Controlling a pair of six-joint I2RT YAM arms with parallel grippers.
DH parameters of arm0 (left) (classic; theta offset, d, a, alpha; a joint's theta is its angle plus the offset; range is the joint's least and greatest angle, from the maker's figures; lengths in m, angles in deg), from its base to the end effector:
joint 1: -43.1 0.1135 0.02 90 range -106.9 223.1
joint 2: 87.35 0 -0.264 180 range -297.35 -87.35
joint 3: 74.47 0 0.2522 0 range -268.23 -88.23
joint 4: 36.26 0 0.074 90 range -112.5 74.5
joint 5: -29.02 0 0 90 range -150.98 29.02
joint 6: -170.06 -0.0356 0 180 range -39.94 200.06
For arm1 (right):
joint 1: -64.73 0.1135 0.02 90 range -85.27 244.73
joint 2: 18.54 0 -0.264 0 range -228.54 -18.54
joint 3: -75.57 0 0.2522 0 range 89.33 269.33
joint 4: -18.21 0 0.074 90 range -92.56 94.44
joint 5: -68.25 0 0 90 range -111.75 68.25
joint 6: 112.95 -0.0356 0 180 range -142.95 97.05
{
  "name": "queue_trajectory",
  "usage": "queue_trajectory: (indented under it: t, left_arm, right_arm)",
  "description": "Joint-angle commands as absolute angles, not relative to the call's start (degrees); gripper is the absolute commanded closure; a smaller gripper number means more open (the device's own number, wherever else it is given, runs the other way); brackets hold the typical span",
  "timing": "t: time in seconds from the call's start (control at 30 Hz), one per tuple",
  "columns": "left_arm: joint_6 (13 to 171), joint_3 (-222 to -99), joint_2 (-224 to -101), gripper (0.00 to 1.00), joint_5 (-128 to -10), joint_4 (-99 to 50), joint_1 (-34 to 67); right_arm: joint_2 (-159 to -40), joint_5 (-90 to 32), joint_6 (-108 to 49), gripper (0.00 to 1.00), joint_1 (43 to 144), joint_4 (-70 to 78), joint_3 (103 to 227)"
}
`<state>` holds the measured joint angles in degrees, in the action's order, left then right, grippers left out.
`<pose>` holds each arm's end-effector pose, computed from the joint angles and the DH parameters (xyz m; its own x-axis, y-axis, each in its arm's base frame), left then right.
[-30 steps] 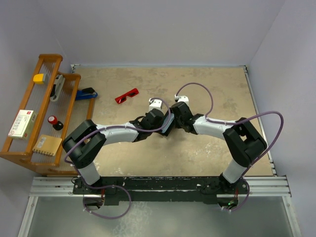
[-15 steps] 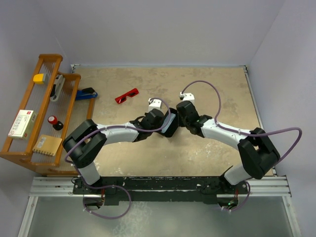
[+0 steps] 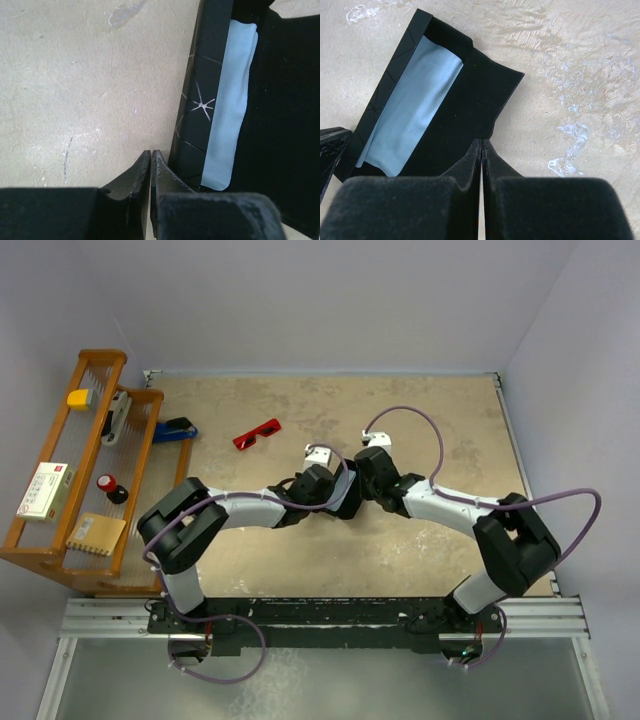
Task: Organize the sunglasses
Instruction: Adjust the sunglasses case at the center of the board.
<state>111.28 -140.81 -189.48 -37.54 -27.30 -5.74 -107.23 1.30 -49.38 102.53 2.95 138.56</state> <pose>0.2448 -0.2586 0.1490 -0.6579 0.0300 -0.7525 0.1915 0.9730 -0.1286 0.2628 0.1862 0.1981 -0.6109 0.0445 -0.7905 -0.0653 0.9922 0.1063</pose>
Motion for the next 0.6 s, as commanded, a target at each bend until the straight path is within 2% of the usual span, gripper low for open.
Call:
queue_trajectory:
  t: [0.0,0.57]
  left_arm:
    - [110.5,-140.0,-189.2,1.0,-39.9,-29.4,-5.9]
    - [112.1,-139.3,-186.6,1.0,-42.4,-29.8,-9.0]
  right_arm:
    - [-107.6,2.0,-50.2,1.0,102.3,3.4,138.2]
    - [-111.3,1.8,-50.6,1.0,102.3,4.9,138.4]
